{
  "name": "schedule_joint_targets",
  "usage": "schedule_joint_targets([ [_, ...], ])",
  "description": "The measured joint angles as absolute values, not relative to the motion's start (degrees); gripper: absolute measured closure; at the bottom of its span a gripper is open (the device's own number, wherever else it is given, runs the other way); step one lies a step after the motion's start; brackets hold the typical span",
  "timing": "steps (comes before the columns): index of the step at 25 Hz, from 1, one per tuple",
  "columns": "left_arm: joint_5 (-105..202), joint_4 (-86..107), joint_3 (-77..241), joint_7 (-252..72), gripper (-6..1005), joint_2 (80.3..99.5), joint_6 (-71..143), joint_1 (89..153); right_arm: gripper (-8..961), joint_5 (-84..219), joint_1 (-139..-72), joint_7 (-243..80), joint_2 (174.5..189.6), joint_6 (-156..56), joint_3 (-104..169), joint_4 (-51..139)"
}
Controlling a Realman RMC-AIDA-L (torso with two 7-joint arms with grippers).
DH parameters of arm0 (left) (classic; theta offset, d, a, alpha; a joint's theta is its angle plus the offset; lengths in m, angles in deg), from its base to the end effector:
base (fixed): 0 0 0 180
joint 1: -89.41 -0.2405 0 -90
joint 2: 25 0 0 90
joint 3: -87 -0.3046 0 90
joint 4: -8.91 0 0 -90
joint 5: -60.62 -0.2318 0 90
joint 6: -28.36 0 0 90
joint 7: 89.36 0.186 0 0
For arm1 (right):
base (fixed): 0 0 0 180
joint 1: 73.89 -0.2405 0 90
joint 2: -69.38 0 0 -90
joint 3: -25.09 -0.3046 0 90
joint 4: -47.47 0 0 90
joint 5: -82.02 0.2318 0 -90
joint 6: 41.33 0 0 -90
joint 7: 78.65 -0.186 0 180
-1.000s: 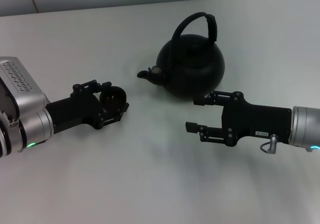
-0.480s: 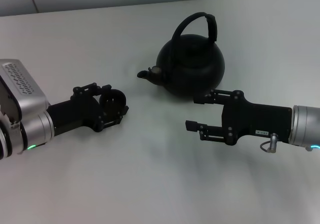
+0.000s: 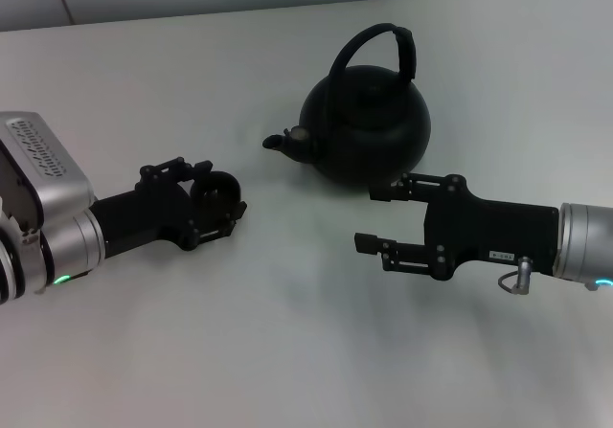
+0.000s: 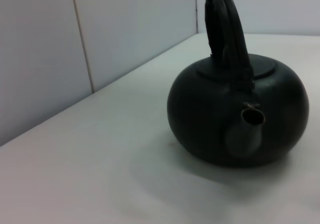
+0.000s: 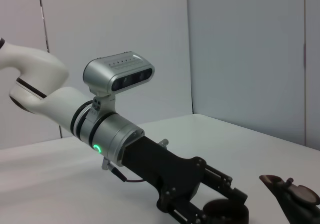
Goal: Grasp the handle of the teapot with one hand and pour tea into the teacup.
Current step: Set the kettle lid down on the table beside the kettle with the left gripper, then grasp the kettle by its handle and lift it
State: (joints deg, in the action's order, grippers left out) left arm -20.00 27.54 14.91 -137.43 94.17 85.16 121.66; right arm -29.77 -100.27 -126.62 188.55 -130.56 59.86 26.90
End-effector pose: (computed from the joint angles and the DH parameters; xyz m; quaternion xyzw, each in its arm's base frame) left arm -0.3172 0.4030 -0.1506 -0.9512 -0.1144 -0.1474 0.2456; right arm 0.3247 0.3306 -0.1000 -0.9357 0.1155 0.2854 0.1721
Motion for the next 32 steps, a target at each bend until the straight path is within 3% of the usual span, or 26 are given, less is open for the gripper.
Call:
schedule_joint_targets([
  [11,-19.11,28.1,15.05,-137.24,194,94.17,86.46,121.24,278,-29.77,-100.16,-126.64,188.55,-130.64,59.89,26.9],
  [21,-14.62,37.85,16.5,-135.59,194,92.72,101.52,110.76,278,-29.78,-99.95,-126.73,188.55,-130.64,59.5,26.85],
  [24,-14.76,39.03,18.1,-135.95,194,91.45,105.88,107.31,278,-29.77,-99.86,-126.73,188.56,-130.63,59.47,26.81],
  [27,-14.82,39.16,19.76,-136.81,194,88.59,112.19,103.45,277,-29.78,-99.81,-126.75,188.55,-130.63,59.45,26.81],
  [29,-14.82,39.16,20.02,-136.97,194,88.16,113.24,102.93,277,-29.78,-99.81,-126.78,188.56,-130.63,59.46,26.83],
  [30,-14.88,39.18,20.9,-137.45,194,86.29,116.74,100.87,277,-29.78,-99.81,-126.79,188.55,-130.63,59.46,26.85],
  [32,-15.0,39.19,21.36,-137.93,194,84.64,119.17,99.1,277,-29.78,-99.78,-126.82,188.55,-130.63,59.45,26.88],
])
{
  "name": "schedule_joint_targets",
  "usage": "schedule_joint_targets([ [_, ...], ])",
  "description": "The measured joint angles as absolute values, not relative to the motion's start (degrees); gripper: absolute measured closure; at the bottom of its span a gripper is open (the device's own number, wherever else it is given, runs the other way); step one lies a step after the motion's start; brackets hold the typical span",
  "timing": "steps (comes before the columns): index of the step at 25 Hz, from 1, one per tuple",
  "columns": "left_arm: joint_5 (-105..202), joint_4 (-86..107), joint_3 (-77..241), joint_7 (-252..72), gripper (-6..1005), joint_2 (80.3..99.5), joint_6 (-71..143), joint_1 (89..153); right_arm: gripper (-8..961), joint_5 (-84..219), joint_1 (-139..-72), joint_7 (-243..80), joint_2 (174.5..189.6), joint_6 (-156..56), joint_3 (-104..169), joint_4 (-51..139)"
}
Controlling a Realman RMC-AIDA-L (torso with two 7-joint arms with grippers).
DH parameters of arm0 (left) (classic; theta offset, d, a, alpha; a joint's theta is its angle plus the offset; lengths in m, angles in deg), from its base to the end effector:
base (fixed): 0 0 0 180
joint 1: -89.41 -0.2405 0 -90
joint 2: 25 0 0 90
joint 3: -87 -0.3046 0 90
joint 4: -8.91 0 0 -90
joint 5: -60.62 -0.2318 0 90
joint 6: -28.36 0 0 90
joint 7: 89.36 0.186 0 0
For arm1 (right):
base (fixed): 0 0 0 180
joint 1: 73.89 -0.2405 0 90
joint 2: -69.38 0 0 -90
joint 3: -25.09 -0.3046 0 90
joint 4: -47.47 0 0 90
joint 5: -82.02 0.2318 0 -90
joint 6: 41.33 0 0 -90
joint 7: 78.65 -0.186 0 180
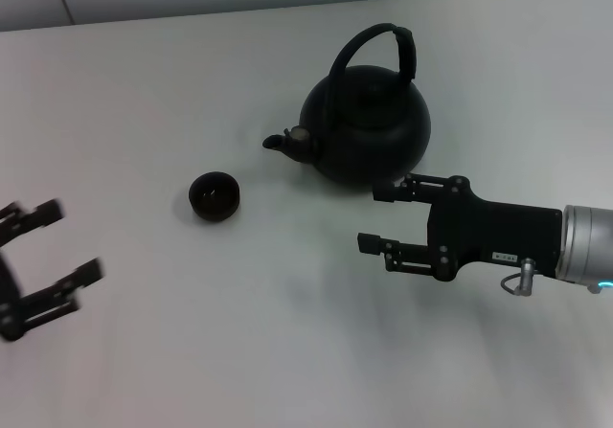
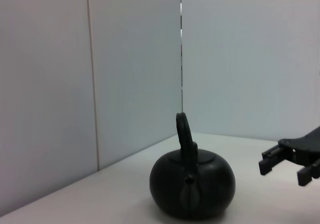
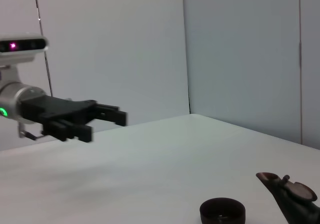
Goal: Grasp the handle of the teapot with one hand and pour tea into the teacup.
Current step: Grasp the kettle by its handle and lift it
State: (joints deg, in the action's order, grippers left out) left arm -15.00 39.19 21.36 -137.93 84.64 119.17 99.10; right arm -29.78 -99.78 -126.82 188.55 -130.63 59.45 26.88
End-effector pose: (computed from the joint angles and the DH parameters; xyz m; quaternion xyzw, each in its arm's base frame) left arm -0.3754 0.2831 -0.0148 -0.9169 -0.1069 -0.2961 0.2453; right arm 0.3275 0.3285 -0.0990 -0.9340 0.1218 0.2865 0.1754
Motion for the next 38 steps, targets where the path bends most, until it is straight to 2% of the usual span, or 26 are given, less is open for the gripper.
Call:
schedule_joint_targets([
  [3,-15.0,39.19,21.36,-137.93,195,84.64,119.17,99.1,277,-29.78,-99.73,-126.81,188.55,-130.63,59.46,26.9],
  [4,-15.03,39.2,22.07,-138.37,195,83.04,120.87,97.36,277,-29.78,-99.73,-126.82,188.55,-130.63,59.46,26.9],
  [5,-15.05,39.2,22.36,-138.36,195,82.8,121.07,96.92,277,-29.78,-99.72,-126.82,188.55,-130.63,59.46,26.9],
  [9,-15.24,39.21,22.59,-138.26,195,82.65,121.15,96.66,277,-29.78,-99.73,-126.82,188.55,-130.48,59.46,26.9],
  [16,-29.41,39.3,32.0,-136.69,195,83.42,117.92,96.49,277,-29.77,-99.69,-126.82,188.56,-130.1,59.46,26.99],
  [24,-31.28,39.55,32.67,-136.66,195,83.68,117.16,96.44,278,-28.98,-98.91,-126.07,188.58,-130.21,59.47,27.34],
  [30,-31.39,40.15,33.34,-136.6,195,84.47,116.97,96.76,277,-11.75,-94.41,-114.74,188.71,-130.15,59.31,34.7],
  [38,-31.41,40.15,33.97,-136.55,195,84.68,116.89,96.95,277,6.8,-93.46,-102.37,188.89,-125.04,59.29,45.54],
])
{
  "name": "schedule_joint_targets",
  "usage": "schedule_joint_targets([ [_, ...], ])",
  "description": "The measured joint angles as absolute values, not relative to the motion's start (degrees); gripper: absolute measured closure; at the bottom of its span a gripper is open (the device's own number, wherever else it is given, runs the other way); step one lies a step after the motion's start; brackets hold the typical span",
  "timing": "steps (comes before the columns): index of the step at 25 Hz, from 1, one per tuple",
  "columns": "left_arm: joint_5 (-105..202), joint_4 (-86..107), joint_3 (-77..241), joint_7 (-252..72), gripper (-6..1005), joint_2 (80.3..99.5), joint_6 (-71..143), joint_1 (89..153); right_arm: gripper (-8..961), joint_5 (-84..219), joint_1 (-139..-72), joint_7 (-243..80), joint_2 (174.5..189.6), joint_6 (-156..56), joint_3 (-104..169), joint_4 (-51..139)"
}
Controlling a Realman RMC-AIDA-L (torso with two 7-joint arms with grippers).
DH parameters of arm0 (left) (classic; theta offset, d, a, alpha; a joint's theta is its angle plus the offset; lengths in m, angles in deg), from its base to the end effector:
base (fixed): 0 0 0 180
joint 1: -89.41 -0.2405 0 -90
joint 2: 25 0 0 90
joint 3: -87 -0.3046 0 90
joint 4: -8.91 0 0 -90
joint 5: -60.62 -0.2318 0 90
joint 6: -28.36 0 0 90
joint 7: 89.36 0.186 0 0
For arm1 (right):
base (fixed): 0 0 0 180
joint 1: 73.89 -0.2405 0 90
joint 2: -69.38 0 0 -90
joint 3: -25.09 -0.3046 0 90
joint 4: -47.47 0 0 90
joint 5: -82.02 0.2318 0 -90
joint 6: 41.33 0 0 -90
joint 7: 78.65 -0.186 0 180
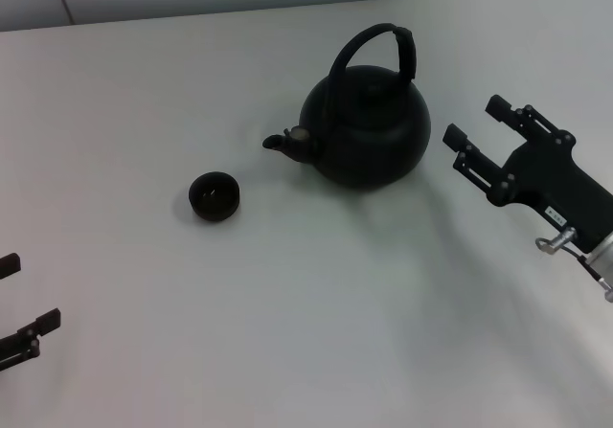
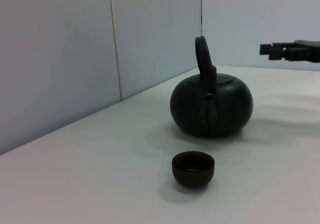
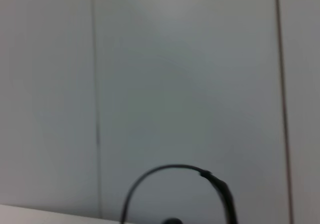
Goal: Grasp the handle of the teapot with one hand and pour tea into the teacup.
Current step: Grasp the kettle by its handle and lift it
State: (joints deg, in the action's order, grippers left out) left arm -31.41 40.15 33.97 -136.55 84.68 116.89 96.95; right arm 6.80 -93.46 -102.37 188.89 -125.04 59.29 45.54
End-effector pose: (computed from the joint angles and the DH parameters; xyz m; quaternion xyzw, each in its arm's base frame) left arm -0.4233 0.2631 -0.0049 -0.9333 -0.1277 -0.2023 0.2677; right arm 0.3699 0.3216 -0.0803 -0.7942 0.1914 0.3518 0.4570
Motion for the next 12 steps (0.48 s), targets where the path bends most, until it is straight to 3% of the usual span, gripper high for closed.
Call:
schedule_joint_targets([
  [12,-31.4,40.11,34.71,-136.57,195,84.91,116.92,96.88,283,7.99,-97.68,-105.4,188.54,-120.0,58.46,44.59],
])
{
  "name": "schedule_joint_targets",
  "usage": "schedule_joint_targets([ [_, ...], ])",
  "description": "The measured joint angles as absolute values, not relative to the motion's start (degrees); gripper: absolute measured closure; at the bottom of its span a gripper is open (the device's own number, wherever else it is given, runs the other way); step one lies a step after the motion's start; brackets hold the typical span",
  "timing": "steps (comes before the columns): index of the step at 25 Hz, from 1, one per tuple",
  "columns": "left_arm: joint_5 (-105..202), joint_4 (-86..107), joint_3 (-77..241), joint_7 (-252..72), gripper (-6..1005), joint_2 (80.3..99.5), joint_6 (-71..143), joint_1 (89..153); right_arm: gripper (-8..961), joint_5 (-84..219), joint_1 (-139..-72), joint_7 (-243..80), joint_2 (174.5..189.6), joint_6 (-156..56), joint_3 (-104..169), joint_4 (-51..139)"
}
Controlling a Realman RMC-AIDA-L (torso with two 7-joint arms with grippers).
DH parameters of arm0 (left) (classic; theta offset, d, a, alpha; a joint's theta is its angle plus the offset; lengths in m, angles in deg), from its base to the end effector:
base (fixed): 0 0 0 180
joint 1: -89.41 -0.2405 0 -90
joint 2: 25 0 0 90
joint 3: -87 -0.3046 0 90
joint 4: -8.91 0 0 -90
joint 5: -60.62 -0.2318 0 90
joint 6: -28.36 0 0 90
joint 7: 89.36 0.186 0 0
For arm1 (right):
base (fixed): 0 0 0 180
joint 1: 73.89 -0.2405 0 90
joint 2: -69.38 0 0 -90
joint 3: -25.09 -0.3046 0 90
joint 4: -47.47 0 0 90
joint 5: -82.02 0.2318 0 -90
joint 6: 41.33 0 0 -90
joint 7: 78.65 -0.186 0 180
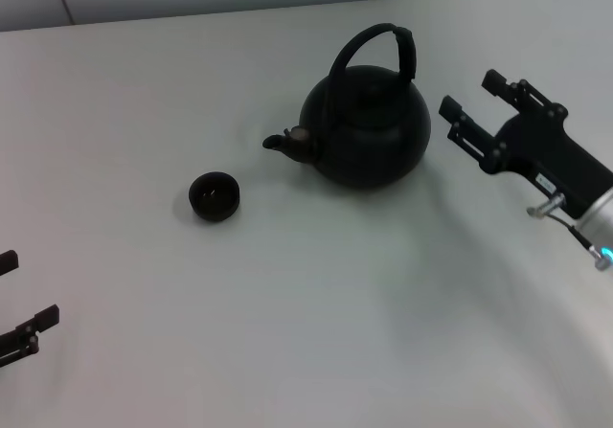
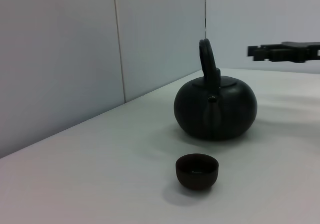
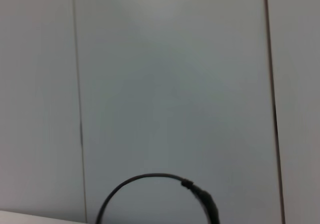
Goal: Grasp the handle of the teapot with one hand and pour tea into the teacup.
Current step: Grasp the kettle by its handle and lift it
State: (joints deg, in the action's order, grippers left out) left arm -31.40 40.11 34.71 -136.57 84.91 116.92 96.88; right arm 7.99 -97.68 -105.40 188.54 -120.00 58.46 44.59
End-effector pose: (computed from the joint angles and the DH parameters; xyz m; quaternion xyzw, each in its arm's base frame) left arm -0.4234 0.2634 -0.0043 -0.9308 -0.1302 -0.2053 0.2731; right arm 0.3630 0.3583 -0.0751 -0.7923 0.2032 0.3456 0.4599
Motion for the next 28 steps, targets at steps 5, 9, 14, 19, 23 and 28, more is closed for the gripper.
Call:
schedule_joint_targets([
  [5,-31.4,40.11,34.88,-136.57,195,85.15,116.33,96.71,285,7.47,-101.11,-108.83,188.47,-114.64,59.33,42.43],
  [9,-31.41,40.11,34.97,-136.56,196,85.24,116.05,96.7,286,7.41,-103.1,-109.81,188.43,-110.88,60.53,41.72],
  [14,-31.4,40.11,35.4,-136.56,196,85.39,115.73,96.8,286,7.37,-105.87,-110.23,188.4,-106.22,61.49,40.98],
  [19,-31.4,40.11,35.42,-136.55,196,85.35,115.64,96.85,287,7.33,-107.51,-110.23,188.41,-103.85,61.76,40.92],
  [23,-31.4,40.11,35.42,-136.55,196,85.34,115.63,96.87,287,7.26,-108.28,-110.23,188.34,-102.29,61.82,40.79],
  [28,-31.4,40.11,35.49,-136.55,196,85.41,115.63,96.88,287,6.94,-108.57,-110.24,188.34,-101.84,62.8,40.42],
])
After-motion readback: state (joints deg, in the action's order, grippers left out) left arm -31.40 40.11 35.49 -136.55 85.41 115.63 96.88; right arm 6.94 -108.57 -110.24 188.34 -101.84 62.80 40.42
